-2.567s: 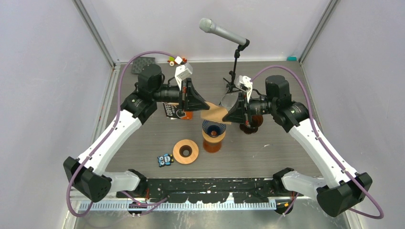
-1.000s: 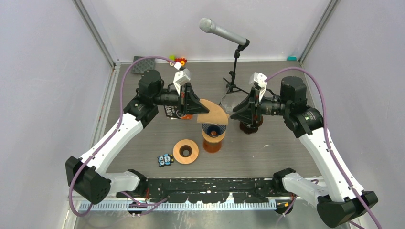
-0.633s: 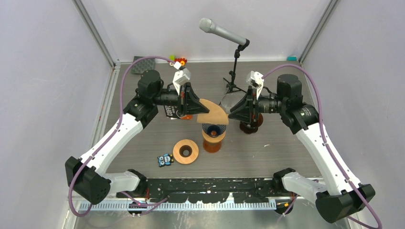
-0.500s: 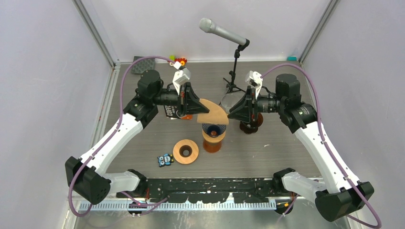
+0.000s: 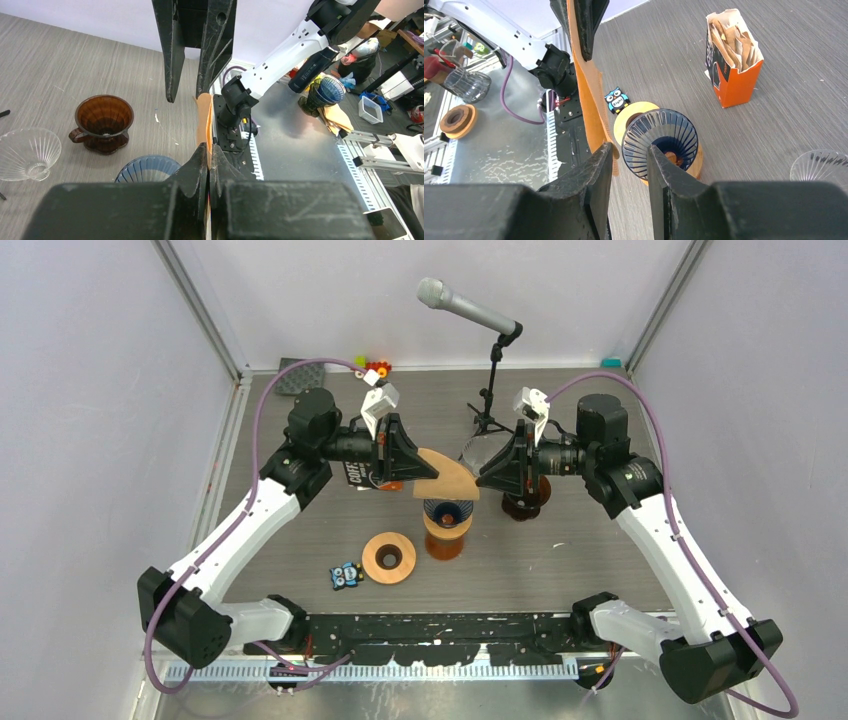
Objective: Place the coffee filter in the dripper
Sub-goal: Place the coffee filter in the coffee dripper.
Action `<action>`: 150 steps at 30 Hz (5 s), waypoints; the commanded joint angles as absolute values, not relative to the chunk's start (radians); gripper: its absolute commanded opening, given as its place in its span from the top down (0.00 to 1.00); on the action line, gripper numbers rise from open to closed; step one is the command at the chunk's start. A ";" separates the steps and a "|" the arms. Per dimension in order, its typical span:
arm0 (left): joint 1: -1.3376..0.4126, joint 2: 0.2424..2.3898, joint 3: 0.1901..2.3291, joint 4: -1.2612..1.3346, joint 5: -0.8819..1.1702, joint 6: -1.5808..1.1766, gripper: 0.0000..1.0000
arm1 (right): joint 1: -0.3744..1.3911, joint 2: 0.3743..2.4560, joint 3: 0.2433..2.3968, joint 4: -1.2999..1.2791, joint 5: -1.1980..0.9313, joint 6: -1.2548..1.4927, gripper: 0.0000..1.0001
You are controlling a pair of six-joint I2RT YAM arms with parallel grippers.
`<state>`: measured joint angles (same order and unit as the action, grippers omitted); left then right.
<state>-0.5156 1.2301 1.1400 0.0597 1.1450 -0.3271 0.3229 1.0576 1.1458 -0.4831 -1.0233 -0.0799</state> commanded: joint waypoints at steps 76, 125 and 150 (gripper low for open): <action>-0.554 1.266 1.138 0.154 1.259 -0.373 1.00 | 0.320 1.080 1.141 -0.480 -1.199 -0.132 0.77; -0.541 1.312 1.228 0.072 1.031 -0.347 0.65 | 0.411 1.147 1.204 -0.483 -0.858 -0.050 1.00; -0.566 1.446 1.577 -0.427 0.323 -0.517 0.16 | 0.673 1.355 1.472 -0.504 0.152 0.144 1.00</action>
<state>-0.5636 1.4624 1.5555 -0.4252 0.3813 -0.4465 0.6605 1.3556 1.4162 -0.5255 0.0601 0.0875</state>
